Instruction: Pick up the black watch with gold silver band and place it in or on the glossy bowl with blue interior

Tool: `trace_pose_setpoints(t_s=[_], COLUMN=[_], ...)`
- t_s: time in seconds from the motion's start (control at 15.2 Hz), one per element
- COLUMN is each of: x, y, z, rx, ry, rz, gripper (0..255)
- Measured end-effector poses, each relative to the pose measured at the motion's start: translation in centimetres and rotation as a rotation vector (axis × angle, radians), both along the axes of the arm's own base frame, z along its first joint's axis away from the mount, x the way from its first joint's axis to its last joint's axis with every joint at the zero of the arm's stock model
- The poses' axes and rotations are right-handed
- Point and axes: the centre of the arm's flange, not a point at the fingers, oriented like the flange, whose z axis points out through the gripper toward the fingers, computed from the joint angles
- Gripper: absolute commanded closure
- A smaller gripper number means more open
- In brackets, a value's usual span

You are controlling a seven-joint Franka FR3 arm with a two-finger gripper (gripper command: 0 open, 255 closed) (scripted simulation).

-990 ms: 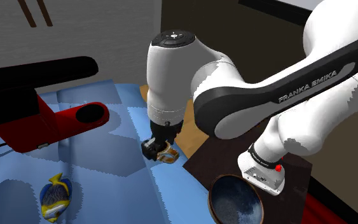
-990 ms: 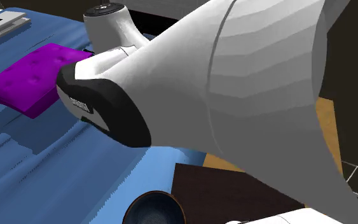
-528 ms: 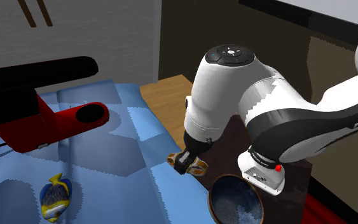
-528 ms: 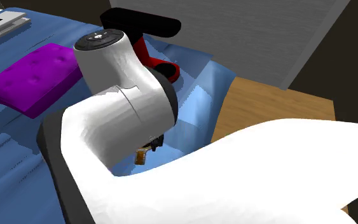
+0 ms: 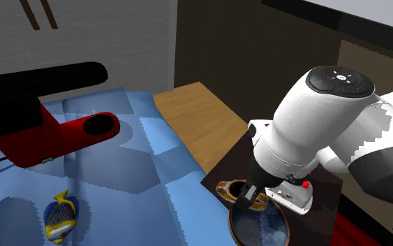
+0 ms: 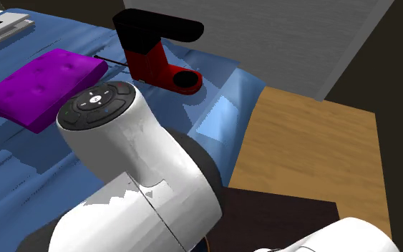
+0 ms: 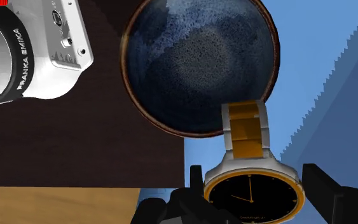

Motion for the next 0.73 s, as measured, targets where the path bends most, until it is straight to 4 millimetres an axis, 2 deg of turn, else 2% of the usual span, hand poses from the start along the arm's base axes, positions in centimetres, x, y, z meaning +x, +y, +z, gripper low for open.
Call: trace_pose_setpoints(t_s=[0.46, 0.73], x=[-8.6, -9.7], y=[-2.7, -3.2], z=[0.7, -1.0], rx=[0.000, -0.001], ry=[0.001, 0.002], rz=[0.001, 0.000], gripper=[255, 255])
